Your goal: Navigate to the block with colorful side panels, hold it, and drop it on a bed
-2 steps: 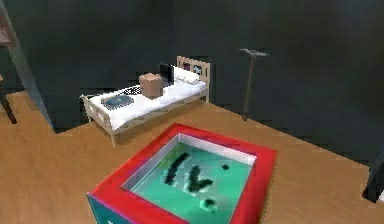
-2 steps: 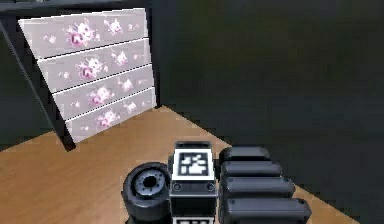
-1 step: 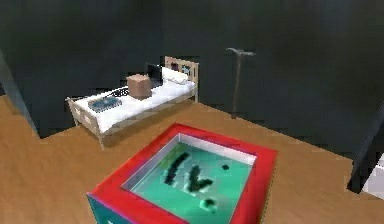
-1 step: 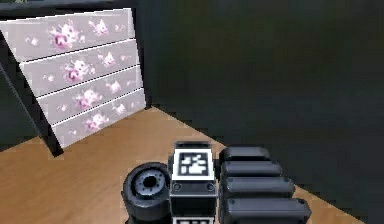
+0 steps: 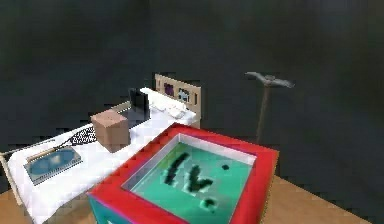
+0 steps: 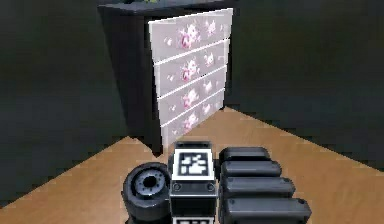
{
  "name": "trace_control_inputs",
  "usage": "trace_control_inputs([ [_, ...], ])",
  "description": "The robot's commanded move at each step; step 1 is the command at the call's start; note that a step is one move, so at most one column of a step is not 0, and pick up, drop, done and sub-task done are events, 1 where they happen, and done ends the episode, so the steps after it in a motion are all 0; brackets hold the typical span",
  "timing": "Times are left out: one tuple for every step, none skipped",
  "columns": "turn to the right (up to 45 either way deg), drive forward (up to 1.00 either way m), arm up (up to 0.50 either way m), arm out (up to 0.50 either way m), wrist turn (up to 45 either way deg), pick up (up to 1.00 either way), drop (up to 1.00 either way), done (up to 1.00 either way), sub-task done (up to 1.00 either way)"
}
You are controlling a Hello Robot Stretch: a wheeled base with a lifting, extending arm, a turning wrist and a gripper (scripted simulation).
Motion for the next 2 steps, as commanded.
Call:
trace_control_inputs([
  [0.0,1.0,0.0,0.0,0.0,0.0,0.0,0.0,0.0],
  [6.0,0.0,0.0,0.0,0.0,0.0,0.0,0.0,0.0],
])
